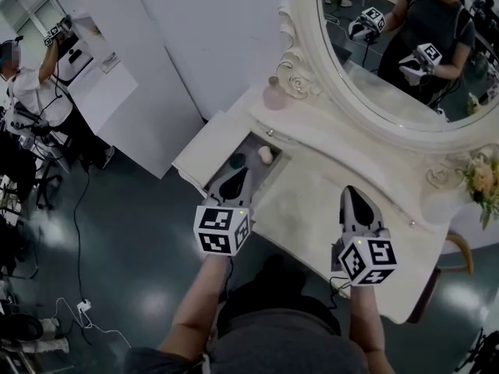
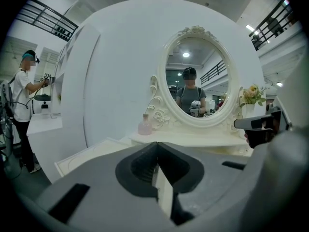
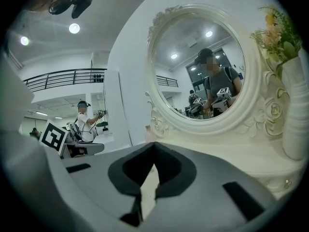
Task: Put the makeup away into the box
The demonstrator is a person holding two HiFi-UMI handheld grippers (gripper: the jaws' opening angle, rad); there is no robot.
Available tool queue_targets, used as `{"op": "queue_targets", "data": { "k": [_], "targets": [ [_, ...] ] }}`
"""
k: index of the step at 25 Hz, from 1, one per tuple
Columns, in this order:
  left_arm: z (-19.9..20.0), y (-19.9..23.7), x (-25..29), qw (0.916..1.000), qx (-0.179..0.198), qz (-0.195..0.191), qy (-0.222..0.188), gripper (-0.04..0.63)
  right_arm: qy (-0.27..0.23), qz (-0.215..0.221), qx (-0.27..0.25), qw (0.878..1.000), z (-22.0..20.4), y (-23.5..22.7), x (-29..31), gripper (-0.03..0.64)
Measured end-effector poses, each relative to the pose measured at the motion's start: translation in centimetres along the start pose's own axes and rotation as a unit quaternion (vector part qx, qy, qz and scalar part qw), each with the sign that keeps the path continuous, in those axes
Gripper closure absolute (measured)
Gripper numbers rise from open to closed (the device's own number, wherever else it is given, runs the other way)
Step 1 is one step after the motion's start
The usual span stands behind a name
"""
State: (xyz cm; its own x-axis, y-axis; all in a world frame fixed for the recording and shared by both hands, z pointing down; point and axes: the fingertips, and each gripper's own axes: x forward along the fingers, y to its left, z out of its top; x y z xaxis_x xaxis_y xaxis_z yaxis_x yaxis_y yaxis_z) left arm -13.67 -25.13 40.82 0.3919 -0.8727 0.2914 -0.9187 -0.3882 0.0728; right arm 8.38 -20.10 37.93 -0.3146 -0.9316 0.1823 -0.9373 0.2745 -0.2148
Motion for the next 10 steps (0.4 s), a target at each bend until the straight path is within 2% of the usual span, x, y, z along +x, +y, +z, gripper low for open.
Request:
{"op": "queue_targets", "data": {
  "k": [10],
  "targets": [
    [0.2,0.8,1.1,1.0000,0.003,0.005,0.007,0.589,0.002,0.011,-0.002,1.000,0.1,0.4,1.0,0.614]
  ]
}}
